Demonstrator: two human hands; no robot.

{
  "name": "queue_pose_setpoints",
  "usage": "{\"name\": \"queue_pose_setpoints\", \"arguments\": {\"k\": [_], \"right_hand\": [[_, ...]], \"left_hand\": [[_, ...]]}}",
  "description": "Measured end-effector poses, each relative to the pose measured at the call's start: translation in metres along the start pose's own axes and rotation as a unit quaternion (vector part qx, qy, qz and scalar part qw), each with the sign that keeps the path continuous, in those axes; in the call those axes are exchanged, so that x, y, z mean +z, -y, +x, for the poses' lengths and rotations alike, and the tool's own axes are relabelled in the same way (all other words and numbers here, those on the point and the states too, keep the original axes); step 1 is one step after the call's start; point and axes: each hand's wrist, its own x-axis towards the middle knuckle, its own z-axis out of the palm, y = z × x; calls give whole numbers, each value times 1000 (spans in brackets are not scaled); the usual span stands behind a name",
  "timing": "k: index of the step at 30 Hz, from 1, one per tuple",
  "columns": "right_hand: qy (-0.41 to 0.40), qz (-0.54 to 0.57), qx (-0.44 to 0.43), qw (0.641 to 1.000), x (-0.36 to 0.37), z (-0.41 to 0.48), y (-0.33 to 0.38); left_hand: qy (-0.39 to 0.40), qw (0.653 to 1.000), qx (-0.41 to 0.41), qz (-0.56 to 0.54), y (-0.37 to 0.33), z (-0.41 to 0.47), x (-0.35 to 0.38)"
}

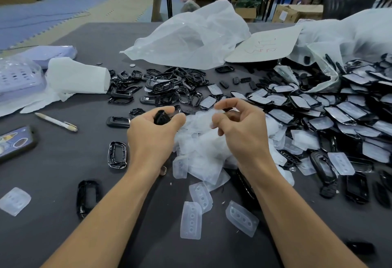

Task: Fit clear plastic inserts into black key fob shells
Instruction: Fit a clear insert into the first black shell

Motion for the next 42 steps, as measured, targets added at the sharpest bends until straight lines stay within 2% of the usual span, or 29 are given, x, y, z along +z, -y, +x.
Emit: {"name": "queue_pose_setpoints", "arguments": {"k": [4,9,15,23,28,33,37,42], "right_hand": [[19,-31,-22,999,-1,-1,0],[82,3,-23,996,-3,1,1],[71,96,20,993,-1,-1,6],[-3,127,60,990,-3,1,6],[38,180,77,980,-6,2,9],[75,135,17,988,-1,-6,13],[29,8,-17,999,8,-10,8],[-39,-85,-57,994,11,-11,1]], "left_hand": [[105,990,41,-87,-7,-7,5],[184,979,31,-83,-8,-9,3],[183,974,-16,-131,-11,-12,4],[194,961,-66,-188,-15,-14,6],[208,934,-120,-264,-16,-15,10],[246,899,-171,-319,-21,-16,8],[275,883,-189,-329,-24,-18,7],[295,891,-180,-295,-25,-22,8]]}}
